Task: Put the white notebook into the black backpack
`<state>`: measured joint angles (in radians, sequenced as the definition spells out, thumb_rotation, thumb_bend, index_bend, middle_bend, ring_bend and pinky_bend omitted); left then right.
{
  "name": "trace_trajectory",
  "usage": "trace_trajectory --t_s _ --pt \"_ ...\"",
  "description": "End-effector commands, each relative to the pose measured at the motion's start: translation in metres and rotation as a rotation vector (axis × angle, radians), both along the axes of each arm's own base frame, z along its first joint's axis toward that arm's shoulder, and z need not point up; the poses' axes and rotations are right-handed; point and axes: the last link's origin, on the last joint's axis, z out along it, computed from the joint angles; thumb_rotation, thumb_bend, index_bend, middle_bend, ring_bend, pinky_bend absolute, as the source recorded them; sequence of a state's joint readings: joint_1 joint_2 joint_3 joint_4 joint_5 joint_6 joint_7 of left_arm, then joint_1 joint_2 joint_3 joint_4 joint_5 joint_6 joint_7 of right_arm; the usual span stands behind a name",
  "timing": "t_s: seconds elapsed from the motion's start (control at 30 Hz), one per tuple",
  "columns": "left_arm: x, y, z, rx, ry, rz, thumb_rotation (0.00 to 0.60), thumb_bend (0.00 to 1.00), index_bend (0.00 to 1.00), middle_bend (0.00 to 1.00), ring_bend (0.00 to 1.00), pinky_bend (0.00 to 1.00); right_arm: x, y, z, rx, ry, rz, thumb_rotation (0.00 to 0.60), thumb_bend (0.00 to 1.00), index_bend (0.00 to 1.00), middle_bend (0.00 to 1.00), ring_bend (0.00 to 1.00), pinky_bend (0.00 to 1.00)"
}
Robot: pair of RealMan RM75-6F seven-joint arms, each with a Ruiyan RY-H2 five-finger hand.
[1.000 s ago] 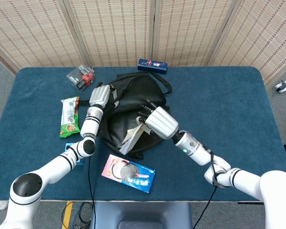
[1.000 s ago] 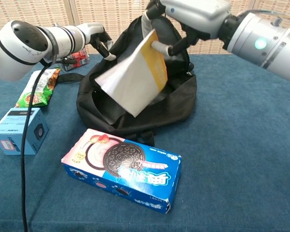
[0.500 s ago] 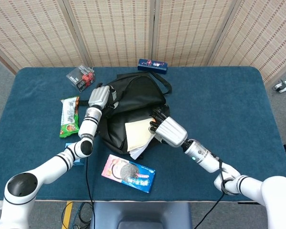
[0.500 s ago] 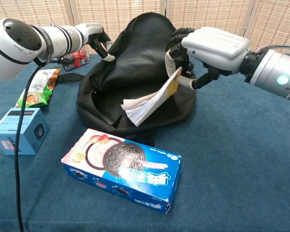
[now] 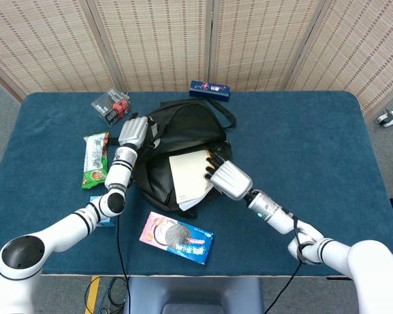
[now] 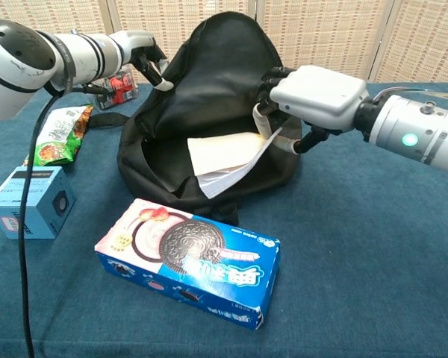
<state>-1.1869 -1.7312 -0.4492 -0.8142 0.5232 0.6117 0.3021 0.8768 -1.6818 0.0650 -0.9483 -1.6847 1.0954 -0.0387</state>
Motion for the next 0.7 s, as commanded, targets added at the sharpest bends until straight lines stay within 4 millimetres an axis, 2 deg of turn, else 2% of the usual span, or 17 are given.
trace_trajectory --t_s 0.03,0.4,0.7 --pt "0.000 0.000 0.002 0.001 0.004 0.002 0.600 0.39 0.74 0.34 0.27 0.02 0.007 -0.006 -0.008 -0.012 0.012 -0.009 0.600 0.57 0.69 0.44 0.20 0.08" --pt "0.005 -0.001 0.006 0.001 -0.006 0.008 0.600 0.39 0.74 0.34 0.27 0.02 0.024 -0.025 -0.036 -0.066 0.092 -0.023 0.600 0.57 0.69 0.45 0.20 0.08" --pt "0.007 -0.003 0.009 -0.003 0.008 0.001 0.600 0.39 0.74 0.34 0.27 0.02 0.032 -0.040 -0.050 -0.108 0.145 -0.059 0.600 0.57 0.69 0.45 0.20 0.08"
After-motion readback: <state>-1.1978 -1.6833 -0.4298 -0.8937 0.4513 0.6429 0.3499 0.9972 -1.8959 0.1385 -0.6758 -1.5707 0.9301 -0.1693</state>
